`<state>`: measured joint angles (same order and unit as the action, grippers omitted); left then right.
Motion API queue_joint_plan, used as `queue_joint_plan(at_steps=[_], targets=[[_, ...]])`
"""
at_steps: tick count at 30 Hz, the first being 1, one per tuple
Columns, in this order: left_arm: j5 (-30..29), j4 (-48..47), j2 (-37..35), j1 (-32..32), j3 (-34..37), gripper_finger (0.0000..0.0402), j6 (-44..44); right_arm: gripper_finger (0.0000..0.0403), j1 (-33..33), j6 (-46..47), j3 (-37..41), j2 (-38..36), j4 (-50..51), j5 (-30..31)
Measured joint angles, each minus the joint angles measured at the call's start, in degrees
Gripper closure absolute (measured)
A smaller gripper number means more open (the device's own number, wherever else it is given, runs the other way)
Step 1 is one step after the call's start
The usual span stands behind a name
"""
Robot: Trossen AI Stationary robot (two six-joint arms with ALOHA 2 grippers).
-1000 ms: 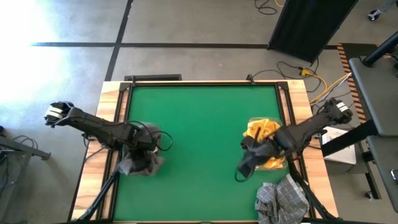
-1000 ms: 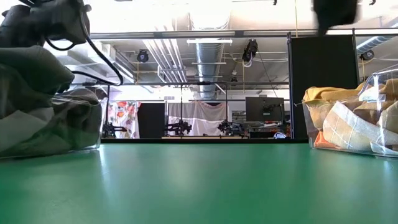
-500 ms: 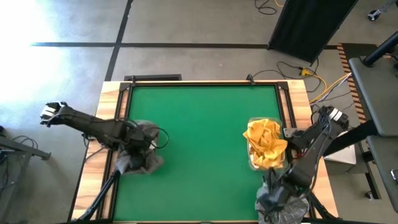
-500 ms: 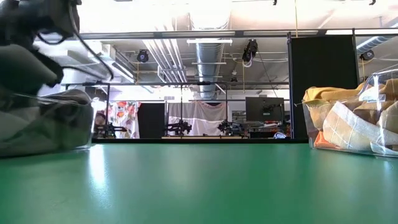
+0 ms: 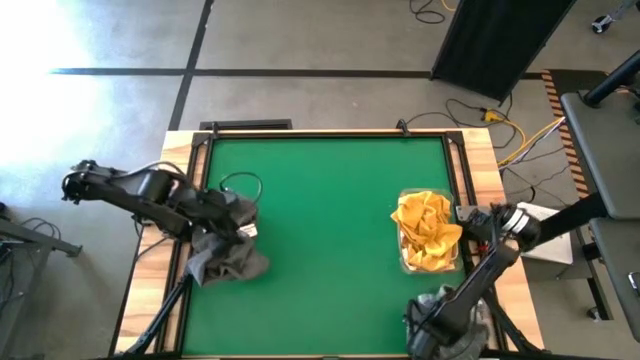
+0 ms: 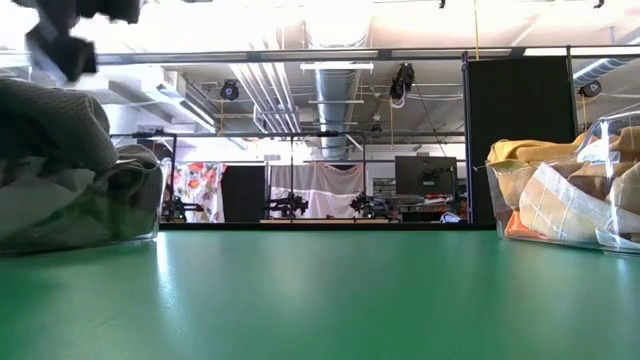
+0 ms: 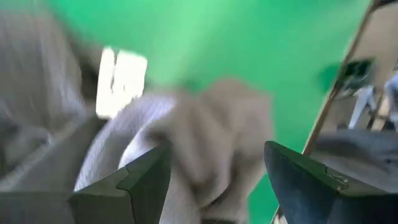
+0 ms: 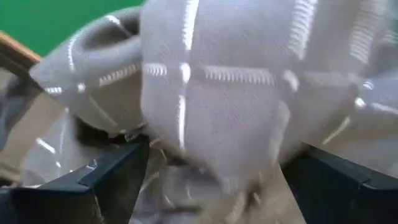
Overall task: Sort microfiber towel by color & place in baskets
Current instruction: Put the gray microfiber towel into the left transparent bin, then put the gray patterned microfiber towel into the left transparent bin
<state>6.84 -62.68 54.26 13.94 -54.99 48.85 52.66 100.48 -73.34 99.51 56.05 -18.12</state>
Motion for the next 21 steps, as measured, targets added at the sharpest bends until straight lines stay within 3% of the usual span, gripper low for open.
queue_joint_plan(at_steps=[4, 9, 14, 19, 21], targets=[[-5.38, 0.43, 0.23, -0.04, -6.40, 0.0165, -1.44, 0.0077, -0.07, -4.28, 2.36, 5.52, -8.82, -0.09], [-6.92, 4.73, 0.03, 0.59, -13.18, 0.0168, -2.74, 0.0132, -0.15, -7.01, 3.39, 9.08, -9.93, -1.09], [-10.06, 7.65, -1.85, 1.46, -15.80, 0.0168, -6.14, 0.0229, -1.11, -10.63, 3.52, 8.63, -9.68, -1.19], [-13.86, 1.99, -4.37, 1.44, -14.25, 0.0169, -7.36, 0.0348, -3.38, -15.50, 3.32, 5.92, -9.13, 1.76], [-13.85, 1.08, -4.97, 1.46, -13.35, 0.0169, -7.27, 0.0376, -4.85, -18.26, 3.05, 4.37, -9.15, 3.33]])
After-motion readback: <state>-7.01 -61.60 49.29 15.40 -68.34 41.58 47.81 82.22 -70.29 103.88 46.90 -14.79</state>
